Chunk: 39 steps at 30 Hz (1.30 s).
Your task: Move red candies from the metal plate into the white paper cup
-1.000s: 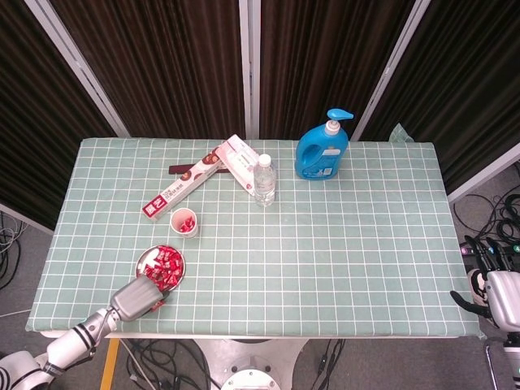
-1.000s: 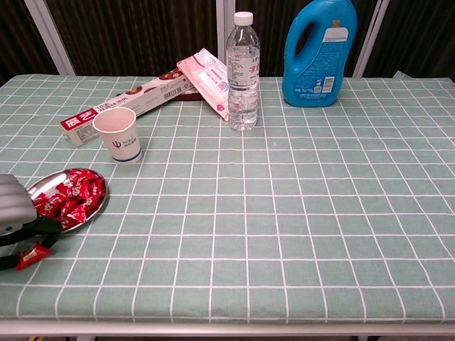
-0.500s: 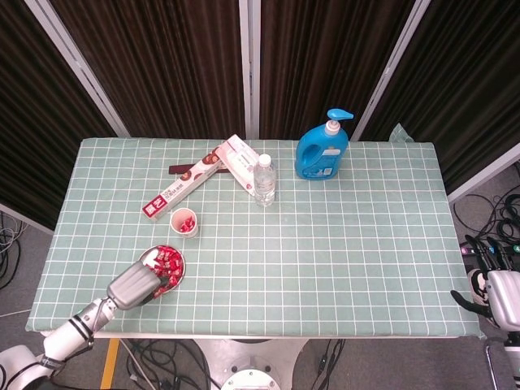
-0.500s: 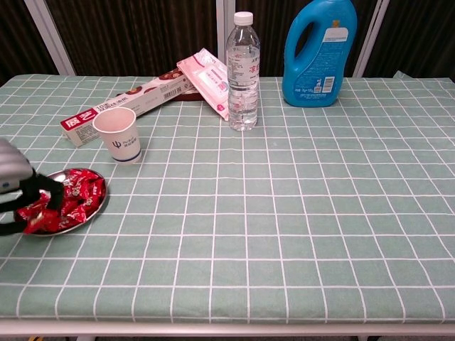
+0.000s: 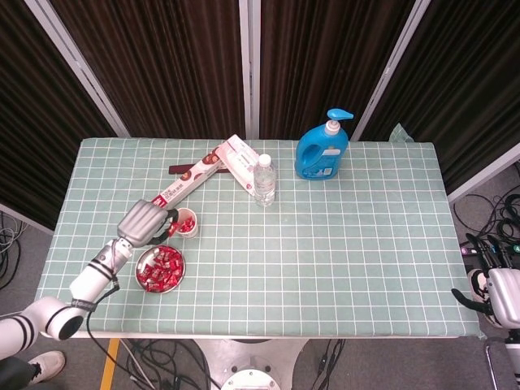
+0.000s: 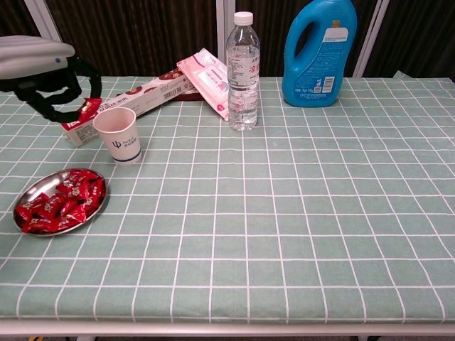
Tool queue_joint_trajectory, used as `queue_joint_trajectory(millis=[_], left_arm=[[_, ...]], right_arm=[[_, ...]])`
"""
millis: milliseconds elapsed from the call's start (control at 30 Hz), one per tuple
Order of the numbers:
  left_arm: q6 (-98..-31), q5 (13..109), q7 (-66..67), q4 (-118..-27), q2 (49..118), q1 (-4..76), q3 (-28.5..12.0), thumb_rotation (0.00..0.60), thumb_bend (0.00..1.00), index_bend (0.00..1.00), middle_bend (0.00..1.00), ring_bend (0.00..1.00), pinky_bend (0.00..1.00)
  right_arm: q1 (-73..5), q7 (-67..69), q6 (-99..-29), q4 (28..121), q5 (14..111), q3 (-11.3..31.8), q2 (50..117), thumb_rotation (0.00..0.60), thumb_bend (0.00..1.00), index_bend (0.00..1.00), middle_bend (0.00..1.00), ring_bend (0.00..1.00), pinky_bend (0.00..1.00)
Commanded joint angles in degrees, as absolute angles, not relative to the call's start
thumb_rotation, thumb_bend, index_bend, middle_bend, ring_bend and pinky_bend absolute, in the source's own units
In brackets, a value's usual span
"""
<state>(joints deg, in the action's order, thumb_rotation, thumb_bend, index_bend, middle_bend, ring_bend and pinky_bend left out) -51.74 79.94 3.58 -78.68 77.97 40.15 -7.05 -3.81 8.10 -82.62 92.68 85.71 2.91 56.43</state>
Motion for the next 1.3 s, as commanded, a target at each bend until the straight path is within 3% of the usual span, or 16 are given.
queue_joint_trajectory(millis=[33,367,633,800,1000,1167,1300], left_arm=[[-48.29,76.16,5.78,-76.04,80.17,42.63,-8.80,0.600,0.45,0.55,0.94,0.98,1.00],[-45.90,72.15,10.12,-74.45,81.47,44.10,-8.48,0.600,0.42,0.46,0.93,0.98,1.00],[-49.16,73.10,11.88,-78.77,79.10,42.77,-7.36,0.600,0.37,0.38,0.90,0.98,1.00],[-56.76,76.46,9.22,-83.03,75.75,38.51,-6.18,0.600,0.31,0.39,0.80,0.97,1.00],[-65.94,84.94,8.14,-85.11,74.00,32.66,-0.84,0.600,0.30,0.46,0.65,0.97,1.00],[-66.93,90.97,9.64,-83.42,76.43,31.08,3.72,0.600,0.30,0.47,0.57,0.96,1.00],[-64.79,92.49,11.70,-79.95,79.47,31.69,4.71,0.600,0.31,0.47,0.52,0.96,1.00]], right_arm=[[-3.72,8.32,-82.53,92.39,85.42,2.92,56.48,0.600,0.09,0.02,0.13,0.04,0.35],[-3.68,8.71,-82.24,91.84,84.78,3.05,56.55,0.600,0.09,0.02,0.13,0.04,0.36],[-3.97,8.70,-81.93,91.74,84.88,3.15,56.68,0.600,0.09,0.02,0.13,0.04,0.36],[-4.26,8.51,-81.71,91.95,85.14,3.18,56.60,0.600,0.09,0.02,0.13,0.04,0.36],[-4.41,8.20,-81.61,92.12,85.48,3.05,56.73,0.600,0.09,0.02,0.13,0.04,0.36],[-4.19,8.05,-82.10,92.47,85.82,2.88,56.61,0.600,0.09,0.02,0.13,0.04,0.36],[-4.06,7.96,-82.41,92.80,86.18,2.74,56.46,0.600,0.09,0.02,0.13,0.04,0.36]])
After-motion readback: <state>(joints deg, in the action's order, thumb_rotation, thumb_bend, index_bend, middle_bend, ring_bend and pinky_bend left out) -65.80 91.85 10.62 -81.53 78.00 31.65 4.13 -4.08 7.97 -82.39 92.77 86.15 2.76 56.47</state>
